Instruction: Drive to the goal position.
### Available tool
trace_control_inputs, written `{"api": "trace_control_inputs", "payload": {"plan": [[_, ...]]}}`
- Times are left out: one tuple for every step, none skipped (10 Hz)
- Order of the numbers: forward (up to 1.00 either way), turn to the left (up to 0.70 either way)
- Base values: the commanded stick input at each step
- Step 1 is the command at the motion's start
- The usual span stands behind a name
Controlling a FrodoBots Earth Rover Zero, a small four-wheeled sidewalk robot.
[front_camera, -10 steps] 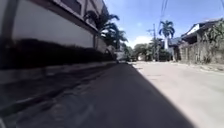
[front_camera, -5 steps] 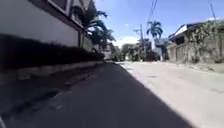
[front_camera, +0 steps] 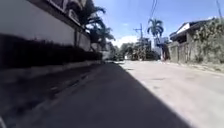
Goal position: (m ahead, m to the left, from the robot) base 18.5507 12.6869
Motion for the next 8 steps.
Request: {"api": "trace_control_inputs", "payload": {"plan": [[1.0,0.11],[1.0,0.03],[1.0,0.0],[1.0,0.06],[1.0,0.11],[1.0,-0.03],[1.0,-0.24],[1.0,-0.4]]}}
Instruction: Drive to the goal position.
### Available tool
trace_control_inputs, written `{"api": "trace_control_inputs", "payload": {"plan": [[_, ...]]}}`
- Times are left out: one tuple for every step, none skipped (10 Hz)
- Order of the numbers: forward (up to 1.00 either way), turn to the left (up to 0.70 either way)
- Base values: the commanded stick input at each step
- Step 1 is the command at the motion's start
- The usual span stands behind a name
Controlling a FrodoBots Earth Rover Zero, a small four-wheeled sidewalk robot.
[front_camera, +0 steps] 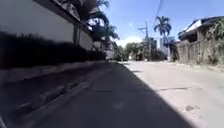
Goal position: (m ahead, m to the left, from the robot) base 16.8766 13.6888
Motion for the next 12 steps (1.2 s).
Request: {"api": "trace_control_inputs", "payload": {"plan": [[1.0,-0.4],[1.0,-0.4],[1.0,-0.37],[1.0,-0.09],[1.0,0.1],[1.0,0.11],[1.0,0.09],[1.0,0.08],[1.0,0.07],[1.0,0.06],[1.0,0.05],[1.0,0.04]]}}
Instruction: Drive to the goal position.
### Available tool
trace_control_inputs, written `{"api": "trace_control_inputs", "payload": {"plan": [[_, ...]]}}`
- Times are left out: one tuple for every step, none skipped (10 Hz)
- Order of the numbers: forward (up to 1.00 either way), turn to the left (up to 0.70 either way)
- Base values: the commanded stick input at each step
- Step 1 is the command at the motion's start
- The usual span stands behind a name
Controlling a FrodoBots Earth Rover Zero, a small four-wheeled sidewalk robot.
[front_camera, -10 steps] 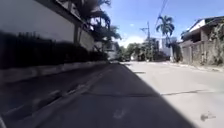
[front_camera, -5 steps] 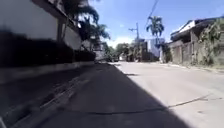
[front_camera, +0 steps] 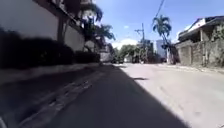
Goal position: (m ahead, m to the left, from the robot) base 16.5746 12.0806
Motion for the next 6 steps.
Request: {"api": "trace_control_inputs", "payload": {"plan": [[1.0,0.03],[1.0,0.02],[1.0,0.01],[1.0,-0.17],[1.0,-0.35],[1.0,-0.4]]}}
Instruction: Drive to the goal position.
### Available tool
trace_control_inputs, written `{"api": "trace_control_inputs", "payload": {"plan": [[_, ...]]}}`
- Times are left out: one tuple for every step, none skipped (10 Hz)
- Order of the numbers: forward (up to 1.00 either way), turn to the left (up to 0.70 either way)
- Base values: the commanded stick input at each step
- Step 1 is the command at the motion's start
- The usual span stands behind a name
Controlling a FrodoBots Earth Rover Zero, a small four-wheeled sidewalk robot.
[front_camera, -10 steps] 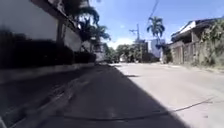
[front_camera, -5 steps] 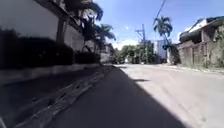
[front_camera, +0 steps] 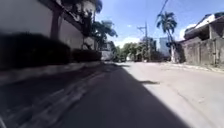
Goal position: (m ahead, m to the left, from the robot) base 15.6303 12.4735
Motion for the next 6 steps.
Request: {"api": "trace_control_inputs", "payload": {"plan": [[1.0,-0.34],[1.0,-0.12],[1.0,0.03],[1.0,0.02],[1.0,0.04],[1.0,0.02]]}}
